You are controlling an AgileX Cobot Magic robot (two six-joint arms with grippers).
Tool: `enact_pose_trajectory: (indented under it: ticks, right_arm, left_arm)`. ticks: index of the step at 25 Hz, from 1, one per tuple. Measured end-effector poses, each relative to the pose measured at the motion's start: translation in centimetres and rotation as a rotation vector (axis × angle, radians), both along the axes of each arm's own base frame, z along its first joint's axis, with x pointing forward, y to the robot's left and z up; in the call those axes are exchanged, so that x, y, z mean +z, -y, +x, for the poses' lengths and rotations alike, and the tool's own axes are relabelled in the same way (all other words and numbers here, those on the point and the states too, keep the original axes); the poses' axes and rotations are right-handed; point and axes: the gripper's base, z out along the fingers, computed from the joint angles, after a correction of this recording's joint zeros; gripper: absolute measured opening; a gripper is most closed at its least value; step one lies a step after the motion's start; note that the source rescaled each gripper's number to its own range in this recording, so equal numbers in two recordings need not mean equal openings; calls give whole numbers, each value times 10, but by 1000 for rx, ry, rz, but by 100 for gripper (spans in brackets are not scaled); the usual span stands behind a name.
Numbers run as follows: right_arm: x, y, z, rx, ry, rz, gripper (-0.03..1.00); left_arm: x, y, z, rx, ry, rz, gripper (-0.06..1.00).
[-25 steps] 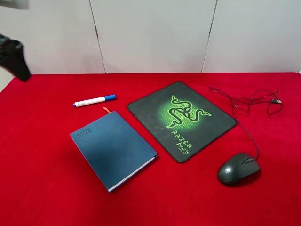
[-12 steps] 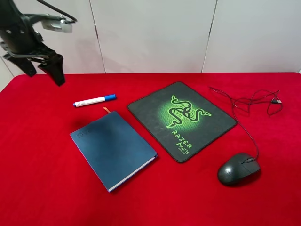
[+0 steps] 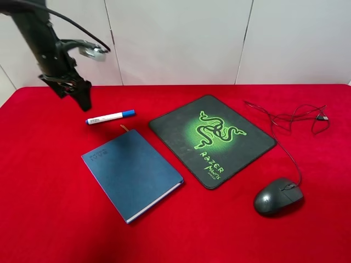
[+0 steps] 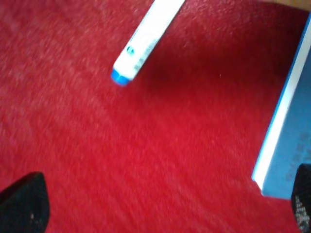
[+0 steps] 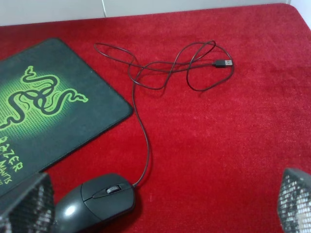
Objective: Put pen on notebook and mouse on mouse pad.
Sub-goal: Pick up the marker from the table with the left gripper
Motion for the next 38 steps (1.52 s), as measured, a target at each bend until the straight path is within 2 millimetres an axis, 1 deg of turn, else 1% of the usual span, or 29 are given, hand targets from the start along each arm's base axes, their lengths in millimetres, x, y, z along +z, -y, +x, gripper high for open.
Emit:
enact_pose_trajectory:
  ticks: [5, 7, 10, 16, 28, 35, 38]
  right_arm:
    - [0, 0, 0, 0, 0, 0, 100]
    - [0, 0, 0, 0, 0, 0, 100]
    - [0, 0, 0, 0, 0, 0, 100]
    - [0, 0, 0, 0, 0, 0, 100]
    - [0, 0, 0, 0, 0, 0, 100]
    - [0, 0, 0, 2, 0, 2, 100]
    - [0, 0, 0, 2, 0, 2, 100]
  left_arm:
    - [-25, 19, 11, -83, 3, 55, 100]
    - [-32, 27, 13, -113, 17, 74, 100]
    - [-40, 32, 17, -143, 50, 81, 100]
    - [-58, 35, 25, -166, 67, 74, 100]
    - [-93, 36, 32, -195, 69, 76, 100]
    - [-95, 39, 33, -212, 82, 83, 100]
    - [-95, 41, 32, -227, 85, 94, 95]
